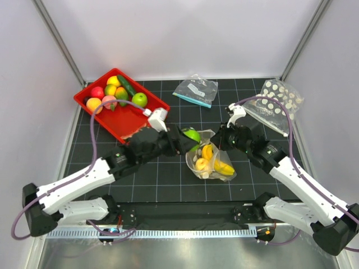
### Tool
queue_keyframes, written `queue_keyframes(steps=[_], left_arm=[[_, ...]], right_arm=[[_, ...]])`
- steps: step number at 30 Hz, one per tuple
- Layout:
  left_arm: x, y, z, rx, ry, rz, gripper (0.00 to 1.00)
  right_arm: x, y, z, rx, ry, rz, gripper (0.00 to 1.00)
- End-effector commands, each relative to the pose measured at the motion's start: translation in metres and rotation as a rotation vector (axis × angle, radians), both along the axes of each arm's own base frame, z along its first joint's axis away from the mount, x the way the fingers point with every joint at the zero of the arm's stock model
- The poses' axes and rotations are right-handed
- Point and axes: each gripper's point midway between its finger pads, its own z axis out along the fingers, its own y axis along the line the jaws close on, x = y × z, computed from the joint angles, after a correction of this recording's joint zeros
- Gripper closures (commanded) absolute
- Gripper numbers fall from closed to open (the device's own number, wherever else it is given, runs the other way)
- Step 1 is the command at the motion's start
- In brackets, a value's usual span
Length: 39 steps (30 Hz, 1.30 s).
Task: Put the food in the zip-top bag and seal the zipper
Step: Place the fake fruit in the zipper food storage bag.
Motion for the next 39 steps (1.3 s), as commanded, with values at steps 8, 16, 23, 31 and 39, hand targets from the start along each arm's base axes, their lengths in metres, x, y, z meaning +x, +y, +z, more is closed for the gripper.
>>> queue_keyframes(steps=[8,16,23,31,39], left_arm=[[0.007,-0.041,-0.010,0.202,-0.144,-0.008,0.63],[0.012,-0.044,-0.015,0.263,-0.171,-0.004,0.60],[0.012,-0.058,-0.024,0.306,-0.164,-0.028,0.56],[0.016,-0.052,-0.027,0.363,-0.155,0.011,0.02],[0.010,-0.044,-0.018,0.382,-0.171,-0.001,0.00]], right_arm=[[-0.003,-0.004,0.025,0.042,-0.059,-0.010,0.98],[-0.004,-0.003,0.029,0.047,-0.061,-0.004,0.98],[-0.004,-0.004,0.029,0.047,-0.063,-0.008,0.98],[-0.006,-0.007,0.032,0.049,-0.071,-0.012,0.98],[-0.007,-0.007,0.032,0.049,-0.071,-0.012,0.98]])
